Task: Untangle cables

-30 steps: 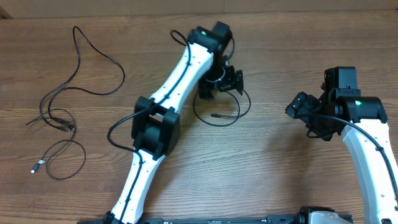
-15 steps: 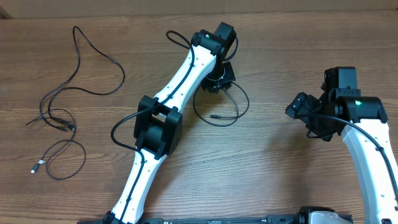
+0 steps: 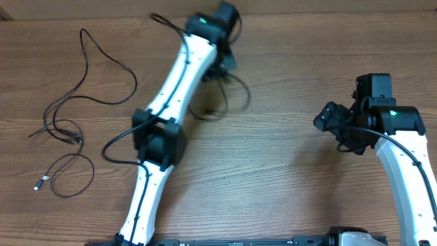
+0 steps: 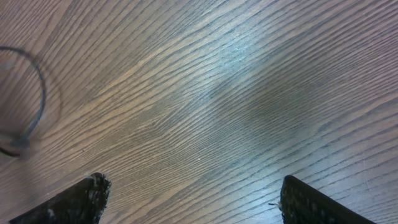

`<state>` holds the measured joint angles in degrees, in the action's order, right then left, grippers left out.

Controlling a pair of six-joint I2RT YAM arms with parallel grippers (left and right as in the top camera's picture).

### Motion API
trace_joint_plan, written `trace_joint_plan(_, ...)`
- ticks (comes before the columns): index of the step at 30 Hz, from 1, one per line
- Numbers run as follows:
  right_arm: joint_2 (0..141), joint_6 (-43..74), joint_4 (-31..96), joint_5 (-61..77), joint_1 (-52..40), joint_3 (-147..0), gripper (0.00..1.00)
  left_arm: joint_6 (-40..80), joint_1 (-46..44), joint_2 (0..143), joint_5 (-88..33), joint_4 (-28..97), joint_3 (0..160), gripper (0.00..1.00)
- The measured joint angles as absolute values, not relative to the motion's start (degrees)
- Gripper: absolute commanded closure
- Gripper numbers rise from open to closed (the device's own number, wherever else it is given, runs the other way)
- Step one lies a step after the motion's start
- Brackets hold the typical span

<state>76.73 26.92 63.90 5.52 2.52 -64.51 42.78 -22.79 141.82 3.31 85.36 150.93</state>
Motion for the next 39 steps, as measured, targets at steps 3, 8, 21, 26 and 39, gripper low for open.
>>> trace_joint_plan(3, 76.7, 26.9, 63.9, 5.5, 2.5, -64.5, 0.13, 41.1, -19.6, 136.3, 8.5, 86.5, 153.4, 0.96)
trace_joint_plan(8, 76.7, 26.9, 63.8, 5.5, 2.5, -64.5, 0.13, 38.3, -11.8, 123.1, 15.4, 87.5, 155.4, 0.96)
trace_joint_plan(21, 76.7, 26.9, 63.7, 5.5, 2.5, -64.5, 0.13, 33.2, 15.9, 111.4, 19.1, 88.6, 156.4, 0.92)
trace_joint_plan(26, 76.7, 26.9, 63.6, 5.5, 2.5, -64.5, 0.14, 32.4, 20.8, 111.7, 17.5, 90.2, 156.2, 0.12)
trace_joint_plan(39, 76.7, 23.7, 50.5, 18.1, 1.7, -64.5, 0.08, 26.8, 18.8, 111.7, 1.3, 94.1, 155.9, 0.00)
